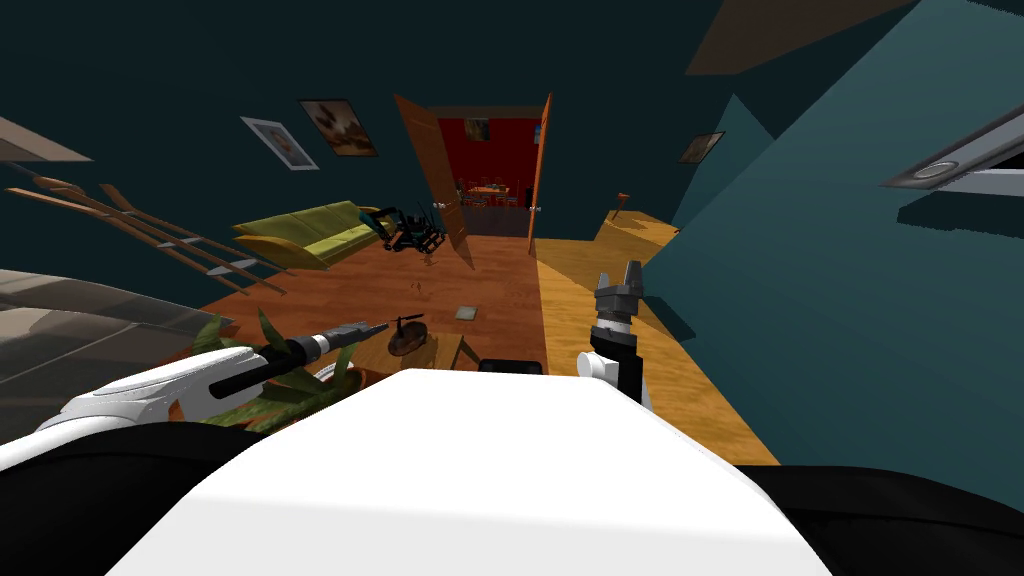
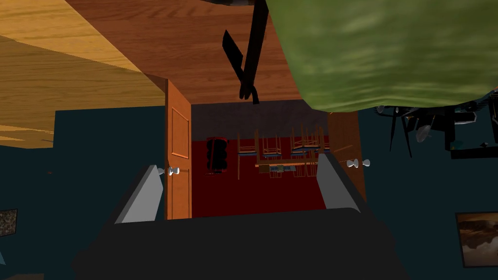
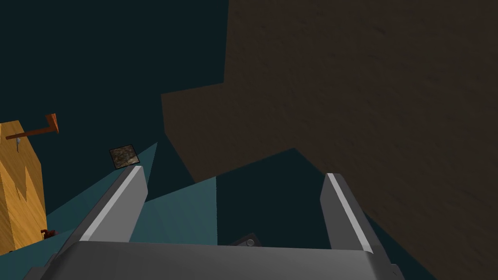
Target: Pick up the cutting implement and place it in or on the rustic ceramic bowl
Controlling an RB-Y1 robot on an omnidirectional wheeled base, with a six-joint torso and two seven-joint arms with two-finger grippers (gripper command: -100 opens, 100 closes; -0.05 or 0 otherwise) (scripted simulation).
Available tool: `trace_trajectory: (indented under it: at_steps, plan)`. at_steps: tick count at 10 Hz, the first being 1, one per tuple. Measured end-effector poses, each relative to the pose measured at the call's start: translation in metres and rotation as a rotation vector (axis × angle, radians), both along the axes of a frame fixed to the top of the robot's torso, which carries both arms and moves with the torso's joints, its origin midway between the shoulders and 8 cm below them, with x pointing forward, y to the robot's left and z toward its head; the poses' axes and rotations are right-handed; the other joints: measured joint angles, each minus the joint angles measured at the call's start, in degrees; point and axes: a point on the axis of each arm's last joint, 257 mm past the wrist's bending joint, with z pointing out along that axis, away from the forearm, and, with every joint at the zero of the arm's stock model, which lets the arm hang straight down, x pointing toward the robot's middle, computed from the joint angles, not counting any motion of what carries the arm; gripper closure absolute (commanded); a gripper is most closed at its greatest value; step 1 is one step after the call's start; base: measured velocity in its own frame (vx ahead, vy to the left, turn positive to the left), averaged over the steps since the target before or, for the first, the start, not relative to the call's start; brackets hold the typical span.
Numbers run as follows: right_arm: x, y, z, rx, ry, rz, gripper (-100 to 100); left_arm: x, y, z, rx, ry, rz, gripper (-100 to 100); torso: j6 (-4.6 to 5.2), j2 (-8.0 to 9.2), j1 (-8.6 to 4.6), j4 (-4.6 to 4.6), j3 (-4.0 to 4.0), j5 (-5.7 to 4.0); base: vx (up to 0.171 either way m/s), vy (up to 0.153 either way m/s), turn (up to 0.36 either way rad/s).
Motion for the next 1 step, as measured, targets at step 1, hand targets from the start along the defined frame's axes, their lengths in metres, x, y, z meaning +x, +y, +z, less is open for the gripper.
trace_trajectory:
  at_steps: [1]
  plan:
    - [0.0,0.0,0.0,0.0,0.0,0.0,0,0.0,0.0,0.0,0.0,0.0,0.0,0,0.0,0.0,0.0,0.0,0.0,0.0,0.0,0.0,0.0]
